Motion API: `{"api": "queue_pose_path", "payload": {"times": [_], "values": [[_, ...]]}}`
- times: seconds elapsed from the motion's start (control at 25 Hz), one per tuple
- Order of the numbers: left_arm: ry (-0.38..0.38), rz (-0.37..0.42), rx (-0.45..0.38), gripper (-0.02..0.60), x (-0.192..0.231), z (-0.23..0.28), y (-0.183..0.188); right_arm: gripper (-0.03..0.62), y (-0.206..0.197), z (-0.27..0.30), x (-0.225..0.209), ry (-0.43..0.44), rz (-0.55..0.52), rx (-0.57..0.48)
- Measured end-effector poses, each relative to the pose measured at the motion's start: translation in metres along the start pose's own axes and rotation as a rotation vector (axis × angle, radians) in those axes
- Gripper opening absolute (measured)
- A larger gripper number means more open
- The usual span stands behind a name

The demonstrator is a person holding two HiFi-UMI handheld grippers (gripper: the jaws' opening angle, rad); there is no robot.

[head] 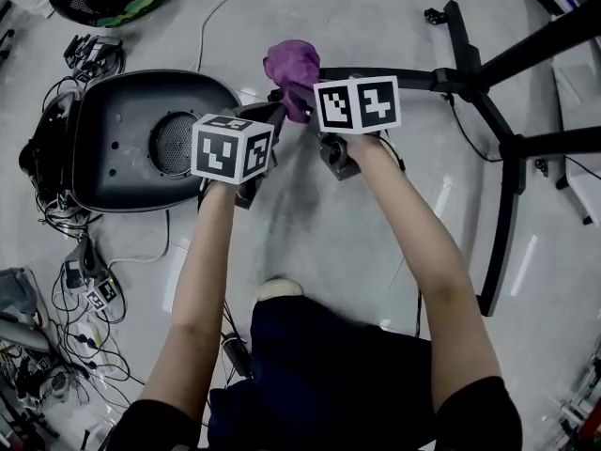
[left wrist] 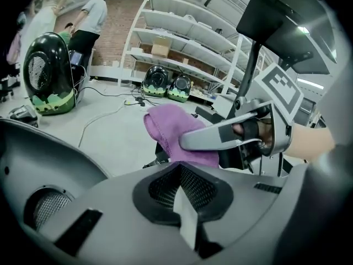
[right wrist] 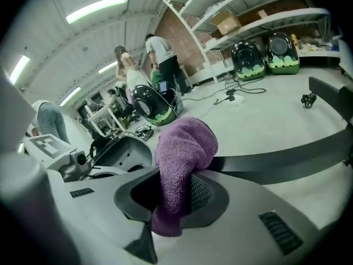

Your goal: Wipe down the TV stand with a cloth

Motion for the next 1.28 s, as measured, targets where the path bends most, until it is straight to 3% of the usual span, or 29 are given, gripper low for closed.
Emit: {"api": "queue_pose_path", "payload": {"times": [0.28, 0.48, 0.64, 1.28], "values": [[0.011, 0.014, 0.0, 0.005, 0.007, 0.006, 0.003, 0.095, -0.019, 0.014, -0.004, -0.014, 0.039, 0.058], [0.006, 0.038, 0.015, 0.005, 0.002, 0.012, 0.0, 0.095, -0.031, 0.015, -0.012, -0.025, 0.163, 0.049], [-0.006, 0.044, 0.019, 0.005, -0.004, 0.014, -0.003, 0.095, -0.027, 0.003, -0.025, -0.065, 0.136, 0.039], [-0.098, 0.087, 0.031, 0.005, -0.062, 0.052, -0.006, 0.095, -0.042, -0.051, -0.085, -0.197, 0.233, 0.019]]}}
Point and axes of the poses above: the fingertips, and each gripper's own axes: z forward along the fingers, x to its left, y out of its top, the point moved 2 cm from there along -z, backward along the fingers, and after that the axes turned 10 degrees about -z, right-handed, at the moved point
